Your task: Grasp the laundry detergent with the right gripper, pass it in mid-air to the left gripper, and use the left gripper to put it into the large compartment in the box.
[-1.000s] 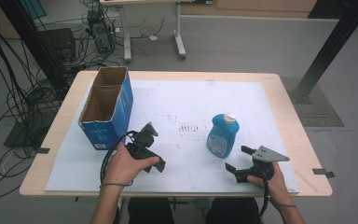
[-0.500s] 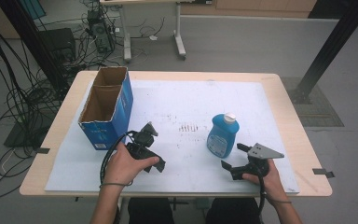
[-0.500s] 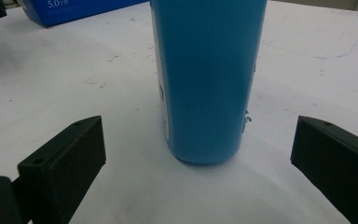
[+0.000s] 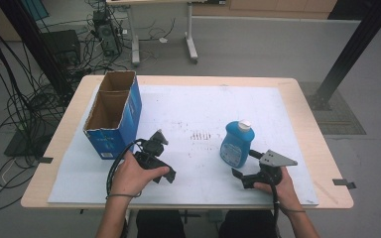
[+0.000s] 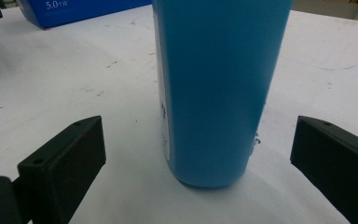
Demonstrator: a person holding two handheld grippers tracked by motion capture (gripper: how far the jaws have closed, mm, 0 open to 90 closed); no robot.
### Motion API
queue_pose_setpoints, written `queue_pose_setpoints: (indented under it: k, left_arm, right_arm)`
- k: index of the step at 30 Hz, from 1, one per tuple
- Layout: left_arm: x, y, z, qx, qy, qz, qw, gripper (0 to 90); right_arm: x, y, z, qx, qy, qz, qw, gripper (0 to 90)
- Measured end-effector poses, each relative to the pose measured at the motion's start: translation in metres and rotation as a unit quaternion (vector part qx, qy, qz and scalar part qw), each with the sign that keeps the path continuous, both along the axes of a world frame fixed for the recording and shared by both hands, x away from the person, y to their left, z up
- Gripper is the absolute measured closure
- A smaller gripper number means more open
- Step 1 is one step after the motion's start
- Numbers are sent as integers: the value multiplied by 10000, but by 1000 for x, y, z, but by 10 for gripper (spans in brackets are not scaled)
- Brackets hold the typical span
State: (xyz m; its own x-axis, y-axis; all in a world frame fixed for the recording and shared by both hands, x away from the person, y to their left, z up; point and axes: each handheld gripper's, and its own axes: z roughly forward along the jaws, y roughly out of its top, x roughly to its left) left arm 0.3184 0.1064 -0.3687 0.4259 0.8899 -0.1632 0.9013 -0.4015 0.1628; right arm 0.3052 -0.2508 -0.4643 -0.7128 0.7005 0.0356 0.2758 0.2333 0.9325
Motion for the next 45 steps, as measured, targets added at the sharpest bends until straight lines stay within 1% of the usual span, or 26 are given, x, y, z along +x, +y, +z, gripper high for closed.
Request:
queue_pose_setpoints:
  k: [2,10,17,18,19,25,30,34,45]
  left_arm:
    - [0,0,-1,-18,5,35,10000,80]
    - [-1,2,-1,-5,19,15,10000,81]
    - [-1,5,-1,-4,28,64,10000,81]
    - [-1,5,-1,-4,28,64,10000,81]
    - [-1,5,-2,5,37,36,10000,81]
    - [-1,7,-2,16,53,70,10000,81]
    - [-1,7,-2,2,54,53,10000,81]
    - [-1,8,-3,2,59,86,9999,81]
    - [1,6,-2,1,49,45,10000,82]
  right_arm:
    - [2,1,0,16,1,-5,10000,29]
    - [8,6,0,12,4,18,10000,29]
    - [14,10,0,73,-19,21,10000,30]
    - [14,10,0,73,-19,21,10000,30]
    - [14,11,0,125,-49,1,9999,31]
    - [16,13,0,146,-80,-4,9999,32]
    - [18,14,0,140,-83,4,9999,32]
    - [20,15,0,142,-84,3,9999,33]
    - [24,14,5,147,-118,-21,9998,33]
